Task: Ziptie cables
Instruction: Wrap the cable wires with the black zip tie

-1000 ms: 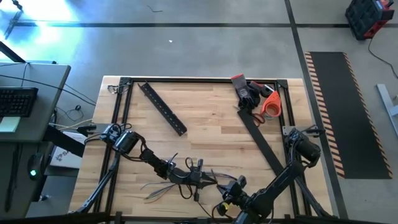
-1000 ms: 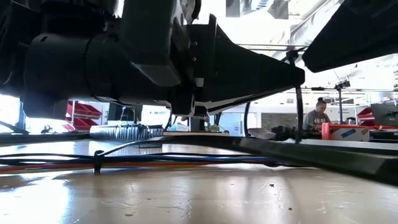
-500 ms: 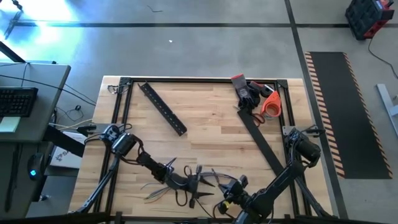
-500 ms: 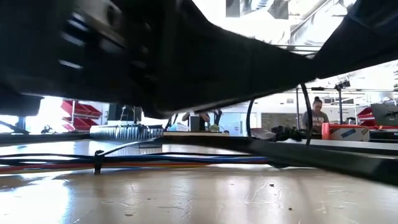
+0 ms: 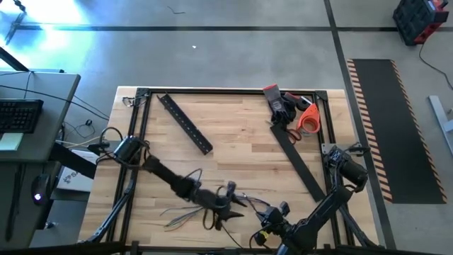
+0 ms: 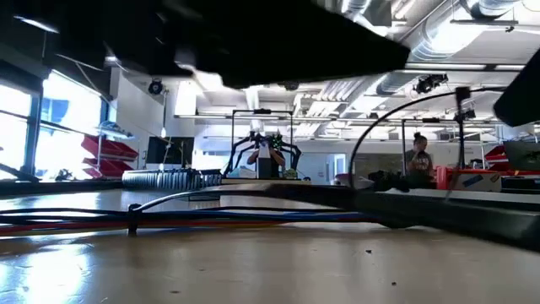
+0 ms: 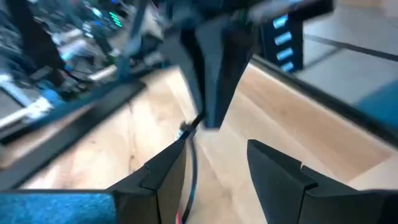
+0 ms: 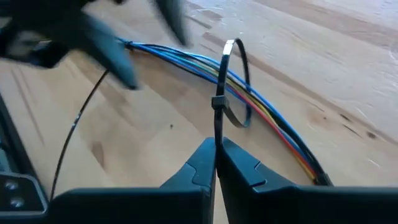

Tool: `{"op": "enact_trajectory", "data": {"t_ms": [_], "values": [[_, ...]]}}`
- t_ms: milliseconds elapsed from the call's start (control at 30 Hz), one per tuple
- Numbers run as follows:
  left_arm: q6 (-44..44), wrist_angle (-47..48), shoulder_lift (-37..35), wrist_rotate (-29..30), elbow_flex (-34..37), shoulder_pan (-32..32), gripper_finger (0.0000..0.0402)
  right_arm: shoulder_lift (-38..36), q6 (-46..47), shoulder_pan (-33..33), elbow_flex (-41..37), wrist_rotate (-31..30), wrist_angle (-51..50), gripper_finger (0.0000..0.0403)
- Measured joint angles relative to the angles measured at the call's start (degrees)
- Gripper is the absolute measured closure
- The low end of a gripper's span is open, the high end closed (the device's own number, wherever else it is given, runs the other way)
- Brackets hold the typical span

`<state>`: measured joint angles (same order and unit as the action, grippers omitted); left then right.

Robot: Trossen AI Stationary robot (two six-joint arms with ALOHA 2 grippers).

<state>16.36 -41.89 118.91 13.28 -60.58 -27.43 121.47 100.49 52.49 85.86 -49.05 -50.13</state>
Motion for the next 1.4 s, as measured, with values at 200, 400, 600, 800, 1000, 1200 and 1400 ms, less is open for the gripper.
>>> {"op": "enact_trajectory", "data": {"t_ms": [200,400,600,800,1000,1200,1400], "values": [[8.8,2.1,0.8,-8.0,-2.9,3.2,0.0227,-0.1,0.0,0.5,0.0,0.0,0.3,0.0403],[13.8,4.2,0.8,-13.7,-5.5,4.1,0.0225,-0.1,-1.2,0.5,0.0,0.0,0.8,0.0403],[14.4,9.4,0.8,-15.0,-8.0,5.7,0.0233,-0.1,-3.5,0.5,0.0,0.0,2.6,0.0403],[15.5,12.2,0.8,-16.3,-8.0,6.9,0.0236,-0.1,-3.7,0.5,0.0,0.1,2.6,0.0403],[16.9,9.9,3.0,-17.8,-8.2,7.0,0.0236,-0.1,-4.9,0.5,0.0,0.3,3.8,0.0403],[18.2,9.7,6.0,-17.2,-10.1,6.8,0.0236,-0.1,-6.0,0.4,0.0,2.5,4.6,0.0403],[17.7,9.4,6.1,-17.8,-11.3,6.7,0.0236,-0.1,-6.0,0.4,0.0,2.2,4.6,0.0403]]}}
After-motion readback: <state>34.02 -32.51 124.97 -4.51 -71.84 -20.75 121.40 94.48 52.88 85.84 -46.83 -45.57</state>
